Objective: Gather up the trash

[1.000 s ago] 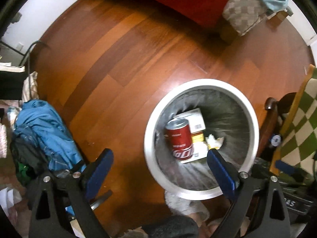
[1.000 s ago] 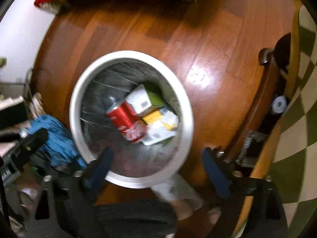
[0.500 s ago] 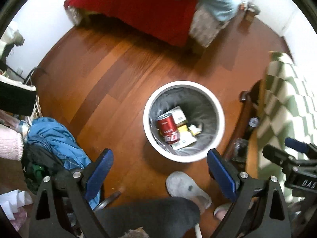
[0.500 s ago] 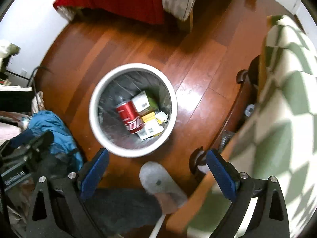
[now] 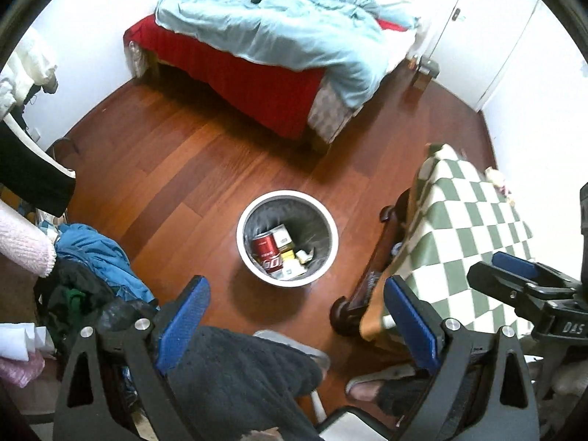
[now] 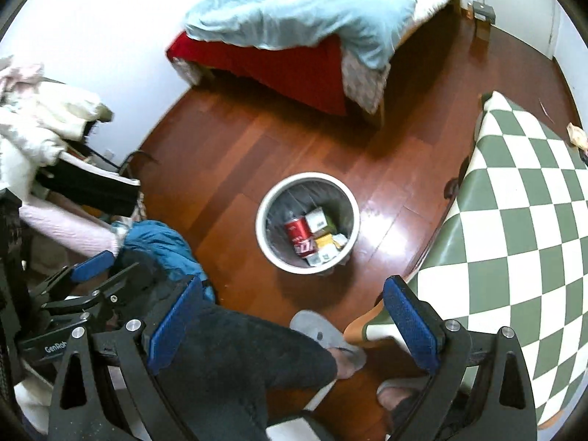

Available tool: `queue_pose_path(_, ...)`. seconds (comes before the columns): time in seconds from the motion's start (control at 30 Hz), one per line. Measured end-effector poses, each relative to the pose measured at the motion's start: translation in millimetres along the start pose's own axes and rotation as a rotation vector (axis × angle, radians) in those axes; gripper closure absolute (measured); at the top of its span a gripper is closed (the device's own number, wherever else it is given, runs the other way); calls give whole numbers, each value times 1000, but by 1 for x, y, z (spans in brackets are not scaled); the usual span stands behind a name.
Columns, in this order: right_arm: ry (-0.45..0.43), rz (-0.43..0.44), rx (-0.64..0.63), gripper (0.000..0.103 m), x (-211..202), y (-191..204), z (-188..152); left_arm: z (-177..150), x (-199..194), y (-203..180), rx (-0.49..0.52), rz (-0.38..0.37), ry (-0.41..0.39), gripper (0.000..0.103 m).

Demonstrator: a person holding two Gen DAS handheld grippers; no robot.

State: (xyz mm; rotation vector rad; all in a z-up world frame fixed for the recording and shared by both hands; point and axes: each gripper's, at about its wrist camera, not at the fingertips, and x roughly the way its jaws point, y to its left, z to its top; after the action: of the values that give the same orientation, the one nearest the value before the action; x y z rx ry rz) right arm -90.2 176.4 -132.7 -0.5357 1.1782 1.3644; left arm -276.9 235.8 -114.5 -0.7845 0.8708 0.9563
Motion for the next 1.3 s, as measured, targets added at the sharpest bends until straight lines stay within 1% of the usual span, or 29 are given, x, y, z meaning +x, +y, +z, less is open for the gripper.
queue_pose_path(0.23, -28, 91, -30, 1, -60, 10, -8, -3, -49, -8, -26, -65, -34, 7)
queue_pose_path(0.47, -32, 136, -49, 1, -91, 15, -9, -5, -71, -13, -37, -96, -56, 7)
queue_pose_path(0.67, -18, 149, -54, 1, -98, 19, -9, -9, -77, -16, -25, -106, -46, 7)
queue_pose_path(0.97, -1, 141, -62, 0, -94, 27, -6, -13, -78, -16, -29, -99, -37, 6)
queue_pose_path(1.07, 8, 140, -64, 0, -91, 27, -7, -14, -75, -16, -26, -102, -25, 0)
queue_pose_path(1.3, 28, 136, -67, 0, -86, 27, -8, -15, -77, -15, -29, -116, -19, 0)
